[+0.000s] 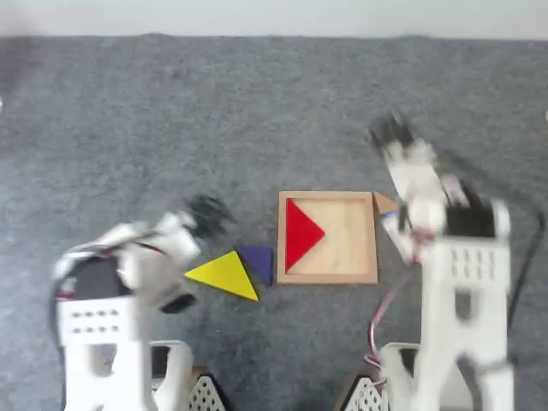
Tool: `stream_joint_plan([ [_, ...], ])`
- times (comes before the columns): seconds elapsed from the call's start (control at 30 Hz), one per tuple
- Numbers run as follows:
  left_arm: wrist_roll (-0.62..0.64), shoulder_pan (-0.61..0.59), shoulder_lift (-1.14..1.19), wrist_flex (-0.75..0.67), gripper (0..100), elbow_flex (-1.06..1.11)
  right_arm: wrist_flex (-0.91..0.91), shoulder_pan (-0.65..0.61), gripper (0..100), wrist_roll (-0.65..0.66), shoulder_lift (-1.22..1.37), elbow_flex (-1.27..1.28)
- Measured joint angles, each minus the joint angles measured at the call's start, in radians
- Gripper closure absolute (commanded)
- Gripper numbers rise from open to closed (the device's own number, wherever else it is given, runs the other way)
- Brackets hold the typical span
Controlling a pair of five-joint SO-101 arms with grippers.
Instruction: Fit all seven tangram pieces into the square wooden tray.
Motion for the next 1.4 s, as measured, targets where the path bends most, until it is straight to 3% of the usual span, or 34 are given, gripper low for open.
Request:
stream_joint_plan([
  [0.1,0.014,0.15,-0.012,-0.141,65,0.153,-0.061,0.133,56.8,0.043,-0.222,0.33],
  [0.27,0.026,0.235,-0.012,-0.295,64,0.272,-0.144,0.273,56.8,0.087,-0.502,0.649],
  [0.5,0.028,0.244,0.014,-0.555,64,0.419,-0.224,0.235,56.8,0.075,-0.635,0.832],
  [0.67,0.071,0.244,0.235,-0.68,64,0.385,-0.247,0.203,56.8,0.031,-0.64,0.847],
  [0.9,0.077,0.244,0.766,-0.681,65,0.083,-0.252,0.207,56.8,0.026,-0.64,0.853],
  [1.0,0.084,0.244,0.959,-0.582,67,-0.077,-0.258,0.206,56.8,0.026,-0.64,0.862],
  [1.17,0.107,0.239,1.086,-0.471,69,-0.224,-0.264,0.206,56.8,0.026,-0.64,0.864],
  [1.4,0.196,0.212,1.149,-0.446,74,-0.299,-0.264,0.206,56.8,0.026,-0.64,0.864],
])
